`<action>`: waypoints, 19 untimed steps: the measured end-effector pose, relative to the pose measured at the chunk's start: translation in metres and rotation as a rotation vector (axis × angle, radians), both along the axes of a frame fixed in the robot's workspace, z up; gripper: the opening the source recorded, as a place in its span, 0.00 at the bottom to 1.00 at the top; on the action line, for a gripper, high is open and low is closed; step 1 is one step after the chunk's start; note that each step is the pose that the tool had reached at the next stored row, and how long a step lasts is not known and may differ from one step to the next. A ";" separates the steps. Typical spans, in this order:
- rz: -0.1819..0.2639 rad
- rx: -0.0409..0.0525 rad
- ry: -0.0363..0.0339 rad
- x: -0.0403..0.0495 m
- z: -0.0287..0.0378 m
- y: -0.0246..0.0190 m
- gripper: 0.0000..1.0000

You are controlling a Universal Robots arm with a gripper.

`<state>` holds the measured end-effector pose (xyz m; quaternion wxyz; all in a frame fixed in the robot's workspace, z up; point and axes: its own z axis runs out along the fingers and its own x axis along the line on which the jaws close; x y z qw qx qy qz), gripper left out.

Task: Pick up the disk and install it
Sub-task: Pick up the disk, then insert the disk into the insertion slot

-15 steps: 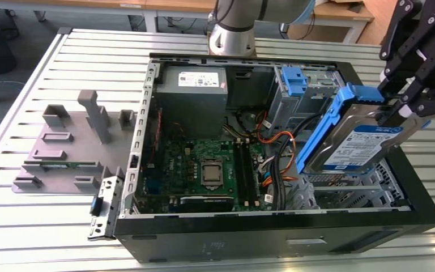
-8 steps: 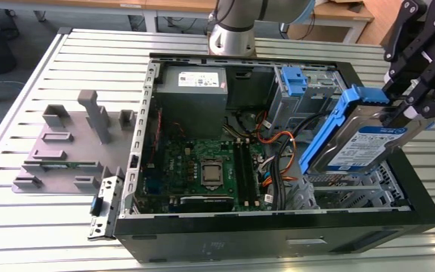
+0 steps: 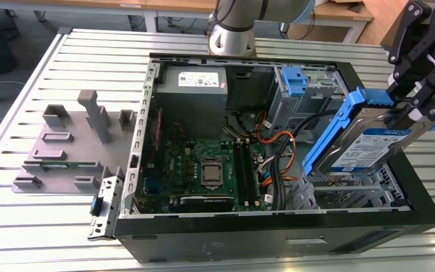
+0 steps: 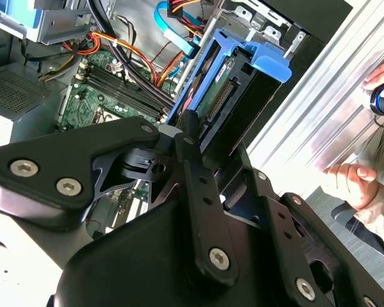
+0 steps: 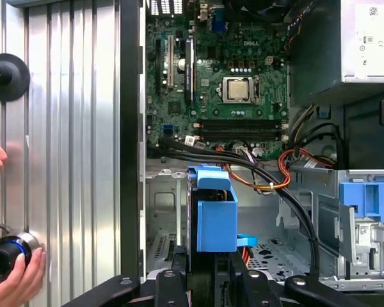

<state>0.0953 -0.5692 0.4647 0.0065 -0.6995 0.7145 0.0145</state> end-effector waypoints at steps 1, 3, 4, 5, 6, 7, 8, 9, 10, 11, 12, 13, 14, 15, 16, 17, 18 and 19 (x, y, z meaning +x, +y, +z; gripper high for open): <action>0.000 -0.0001 0.0000 0.0000 0.0000 0.0000 0.35; 0.000 0.0001 0.0000 0.0000 -0.0001 -0.0001 0.35; 0.001 0.0002 0.0000 0.0000 -0.0001 -0.0001 0.35; 0.003 0.0001 -0.0001 0.0000 -0.0001 -0.0001 0.35; 0.008 0.0001 -0.0007 0.0001 -0.0003 -0.0001 0.35; 0.016 0.0002 -0.0014 0.0001 -0.0006 -0.0001 0.35; 0.024 0.0002 -0.0019 0.0001 -0.0008 -0.0001 0.35; 0.032 0.0000 -0.0020 0.0002 -0.0010 -0.0001 0.35; 0.038 0.0001 -0.0020 0.0003 -0.0013 -0.0001 0.35; 0.039 0.0001 -0.0020 0.0003 -0.0016 -0.0001 0.35; 0.041 0.0002 -0.0020 0.0007 -0.0019 -0.0001 0.35; 0.043 0.0003 -0.0020 0.0012 -0.0025 -0.0002 0.35; 0.044 0.0003 -0.0020 0.0020 -0.0030 -0.0003 0.35; 0.044 0.0001 -0.0019 0.0029 -0.0034 -0.0005 0.35; 0.044 0.0000 -0.0019 0.0037 -0.0037 -0.0005 0.35; 0.044 0.0001 -0.0019 0.0045 -0.0042 -0.0007 0.35; 0.044 0.0002 -0.0019 0.0050 -0.0048 -0.0011 0.35; 0.043 0.0001 -0.0019 0.0055 -0.0051 -0.0014 0.35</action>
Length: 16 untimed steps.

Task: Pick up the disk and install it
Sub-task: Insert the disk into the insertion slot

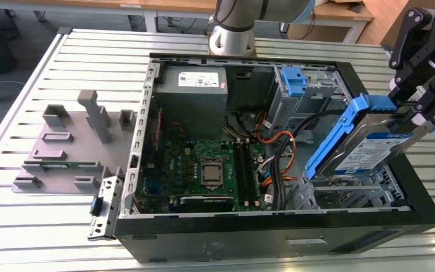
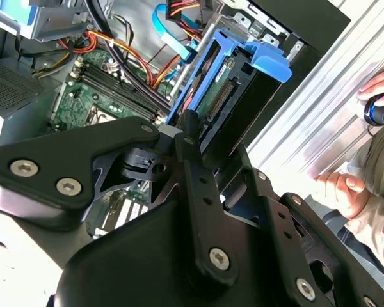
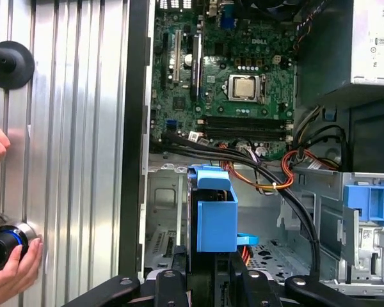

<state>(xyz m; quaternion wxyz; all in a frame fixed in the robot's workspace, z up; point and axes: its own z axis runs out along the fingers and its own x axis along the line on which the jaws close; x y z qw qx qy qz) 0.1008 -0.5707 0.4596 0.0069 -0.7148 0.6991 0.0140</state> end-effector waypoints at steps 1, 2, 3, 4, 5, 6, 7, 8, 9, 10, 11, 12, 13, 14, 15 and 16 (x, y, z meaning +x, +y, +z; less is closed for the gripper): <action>0.000 0.0000 0.0000 0.0008 -0.0003 -0.0004 0.35; -0.001 0.0000 0.0000 0.0017 -0.0006 -0.0007 0.35; -0.001 0.0001 0.0000 0.0028 -0.0009 -0.0009 0.35; -0.001 0.0002 0.0000 0.0039 -0.0012 -0.0010 0.35; -0.001 0.0003 0.0000 0.0049 -0.0015 -0.0011 0.35; -0.001 0.0000 0.0000 0.0060 -0.0018 -0.0011 0.35; -0.001 -0.0002 0.0000 0.0070 -0.0021 -0.0012 0.35; -0.001 0.0000 0.0000 0.0078 -0.0026 -0.0012 0.35; -0.001 -0.0001 0.0000 0.0084 -0.0031 -0.0011 0.35; -0.001 0.0000 0.0000 0.0088 -0.0035 -0.0011 0.35; -0.001 -0.0001 0.0000 0.0090 -0.0039 -0.0012 0.35; -0.001 -0.0001 0.0000 0.0091 -0.0040 -0.0012 0.35; -0.001 -0.0002 0.0000 0.0091 -0.0040 -0.0012 0.35; -0.001 -0.0002 0.0000 0.0092 -0.0040 -0.0012 0.35; -0.001 -0.0001 0.0000 0.0093 -0.0041 -0.0012 0.35; -0.001 0.0001 0.0000 0.0093 -0.0042 -0.0011 0.35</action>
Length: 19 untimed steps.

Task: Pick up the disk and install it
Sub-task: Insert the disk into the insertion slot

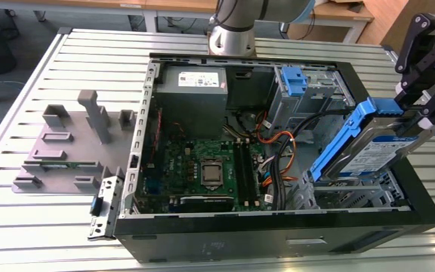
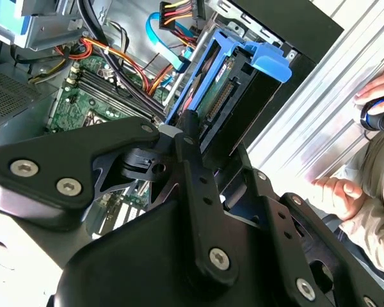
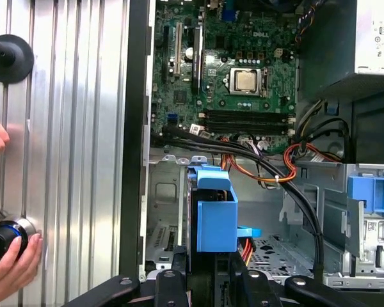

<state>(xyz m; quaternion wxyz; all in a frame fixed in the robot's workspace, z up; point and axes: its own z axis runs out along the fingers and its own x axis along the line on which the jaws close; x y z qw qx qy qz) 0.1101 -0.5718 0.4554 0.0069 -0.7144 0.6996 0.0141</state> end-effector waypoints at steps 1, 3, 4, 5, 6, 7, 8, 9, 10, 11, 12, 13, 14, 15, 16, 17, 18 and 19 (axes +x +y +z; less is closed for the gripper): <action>0.000 0.0003 -0.0002 0.0000 -0.0003 0.0002 0.35; 0.000 -0.0001 -0.0006 0.0001 -0.0005 0.0008 0.35; 0.000 0.0001 -0.0007 0.0001 -0.0007 0.0010 0.35; 0.000 0.0000 -0.0007 0.0000 -0.0008 0.0011 0.35; -0.001 0.0000 -0.0007 0.0000 -0.0012 0.0011 0.35; -0.003 -0.0001 -0.0007 0.0000 -0.0016 0.0012 0.35; -0.007 -0.0002 -0.0007 0.0000 -0.0019 0.0012 0.35; -0.014 -0.0002 -0.0006 0.0000 -0.0022 0.0012 0.35; -0.021 -0.0004 -0.0006 0.0000 -0.0024 0.0012 0.35; -0.025 -0.0006 -0.0006 0.0000 -0.0024 0.0012 0.35; -0.027 -0.0005 -0.0006 0.0000 -0.0025 0.0012 0.35; -0.029 -0.0005 -0.0007 0.0000 -0.0027 0.0012 0.35; -0.031 -0.0004 -0.0006 0.0000 -0.0028 0.0012 0.35; -0.032 -0.0005 -0.0007 0.0000 -0.0029 0.0012 0.35; -0.032 -0.0005 -0.0007 0.0000 -0.0030 0.0012 0.35; -0.032 -0.0003 -0.0007 0.0000 -0.0034 0.0012 0.35; -0.032 -0.0003 -0.0007 0.0000 -0.0038 0.0012 0.35; -0.032 -0.0003 -0.0010 0.0000 -0.0043 0.0012 0.35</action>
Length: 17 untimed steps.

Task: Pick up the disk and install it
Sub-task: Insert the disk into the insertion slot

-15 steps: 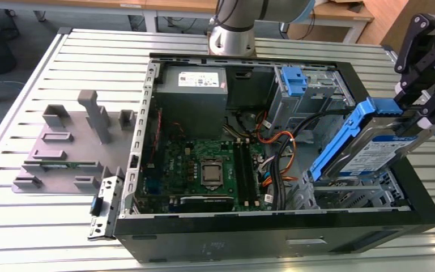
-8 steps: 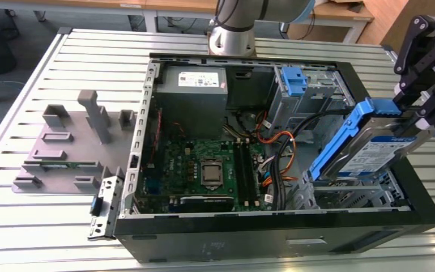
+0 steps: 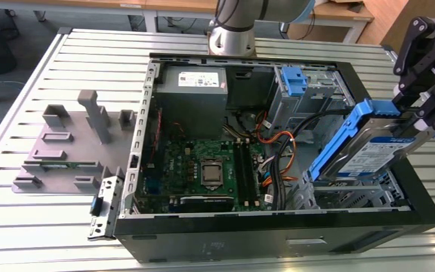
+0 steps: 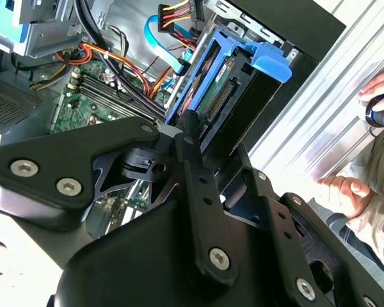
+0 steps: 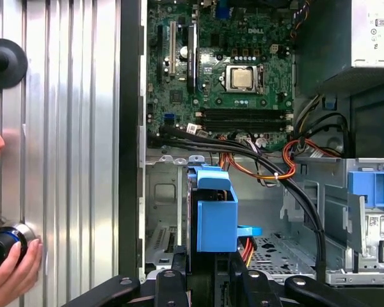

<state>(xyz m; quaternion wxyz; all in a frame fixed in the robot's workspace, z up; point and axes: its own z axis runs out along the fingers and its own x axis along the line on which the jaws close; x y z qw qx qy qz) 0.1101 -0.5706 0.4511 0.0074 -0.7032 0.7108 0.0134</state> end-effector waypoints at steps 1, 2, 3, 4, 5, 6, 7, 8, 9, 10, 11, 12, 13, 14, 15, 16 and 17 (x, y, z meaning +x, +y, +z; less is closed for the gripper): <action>0.000 0.0000 -0.0008 0.0000 -0.0005 0.0000 0.35; 0.000 0.0000 -0.0019 0.0000 -0.0009 0.0000 0.35; 0.000 0.0000 -0.0029 0.0000 -0.0012 0.0000 0.35; 0.000 -0.0001 -0.0031 0.0000 -0.0013 0.0000 0.35; 0.000 -0.0003 -0.0031 0.0000 -0.0014 0.0000 0.35; 0.000 -0.0002 -0.0032 -0.0002 -0.0016 0.0000 0.35; 0.000 -0.0002 -0.0032 -0.0005 -0.0017 -0.0001 0.35; 0.000 -0.0002 -0.0032 -0.0009 -0.0019 -0.0001 0.35; 0.000 -0.0004 -0.0032 -0.0012 -0.0020 -0.0001 0.35; 0.000 -0.0006 -0.0032 -0.0015 -0.0021 0.0000 0.35; 0.000 -0.0008 -0.0032 -0.0017 -0.0022 0.0000 0.35; 0.000 -0.0009 -0.0032 -0.0017 -0.0026 0.0000 0.35; 0.001 -0.0011 -0.0034 -0.0018 -0.0031 0.0000 0.35; 0.000 -0.0012 -0.0036 -0.0019 -0.0039 0.0000 0.35; 0.000 -0.0013 -0.0039 -0.0019 -0.0048 0.0000 0.35; 0.000 -0.0012 -0.0041 -0.0019 -0.0059 0.0000 0.35; 0.000 -0.0012 -0.0044 -0.0019 -0.0070 0.0000 0.35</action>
